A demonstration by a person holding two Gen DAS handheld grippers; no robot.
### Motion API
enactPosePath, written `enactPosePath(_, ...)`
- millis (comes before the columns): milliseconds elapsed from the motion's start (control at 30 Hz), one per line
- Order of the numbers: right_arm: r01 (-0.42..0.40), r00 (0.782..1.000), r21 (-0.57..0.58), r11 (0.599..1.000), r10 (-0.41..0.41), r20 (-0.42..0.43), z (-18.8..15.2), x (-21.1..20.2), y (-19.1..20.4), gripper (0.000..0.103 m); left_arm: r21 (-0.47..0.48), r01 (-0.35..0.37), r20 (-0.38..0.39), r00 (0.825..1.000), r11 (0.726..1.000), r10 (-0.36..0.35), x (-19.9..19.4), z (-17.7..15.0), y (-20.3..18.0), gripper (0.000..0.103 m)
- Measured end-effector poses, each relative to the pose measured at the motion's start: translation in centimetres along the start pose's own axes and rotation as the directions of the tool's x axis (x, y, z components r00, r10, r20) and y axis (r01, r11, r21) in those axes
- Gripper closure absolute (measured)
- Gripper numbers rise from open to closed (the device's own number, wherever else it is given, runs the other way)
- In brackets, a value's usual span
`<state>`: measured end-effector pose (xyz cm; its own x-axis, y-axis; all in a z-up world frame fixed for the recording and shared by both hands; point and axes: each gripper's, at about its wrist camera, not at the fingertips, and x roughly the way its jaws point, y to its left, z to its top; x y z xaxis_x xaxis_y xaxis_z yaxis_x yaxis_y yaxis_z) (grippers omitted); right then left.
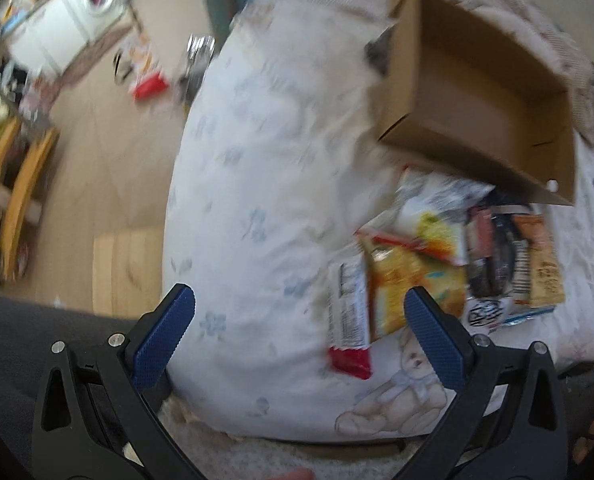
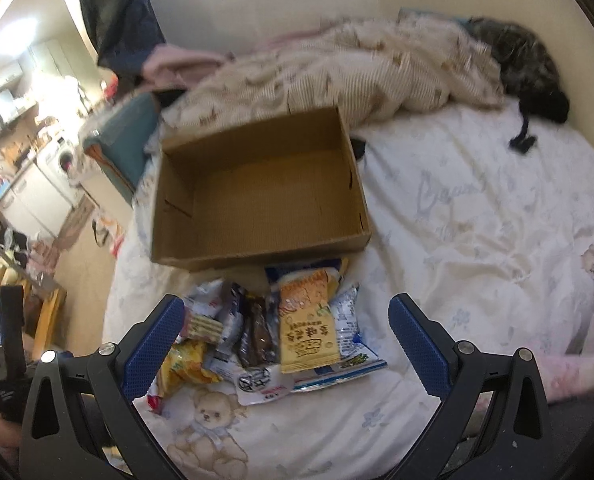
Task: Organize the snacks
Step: 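Grasp the red-and-white bar with the left tool while the right tool grasps the peanut packet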
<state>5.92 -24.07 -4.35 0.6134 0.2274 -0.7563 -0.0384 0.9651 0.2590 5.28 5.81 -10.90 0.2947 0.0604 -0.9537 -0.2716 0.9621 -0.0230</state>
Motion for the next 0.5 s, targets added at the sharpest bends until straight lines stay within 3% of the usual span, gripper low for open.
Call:
enactPosePath(167, 0.010, 0.998, 0.028, 1.000, -0.008, -0.059, 1.4, 2.1, -1.3, 0.000, -0.025, 0.030, -0.148, 0.988, 0.999, -0.033, 3.5, -0.5, -0.5, 0.024)
enactPosePath(400, -0.005, 0.992, 0.117, 0.993, 0.020, -0.128, 1.4, 3.5, -3.0, 0.000, -0.030, 0.041, -0.218, 0.975, 0.999, -0.046, 6.0, -0.5, -1.4, 0.039)
enactPosePath(500, 0.002, 0.989, 0.108, 0.994, 0.015, -0.150, 1.4, 4.1, -3.0, 0.000, -0.012, 0.023, -0.237, 0.971, 1.000, -0.025, 6.6, -0.3, -1.7, 0.066)
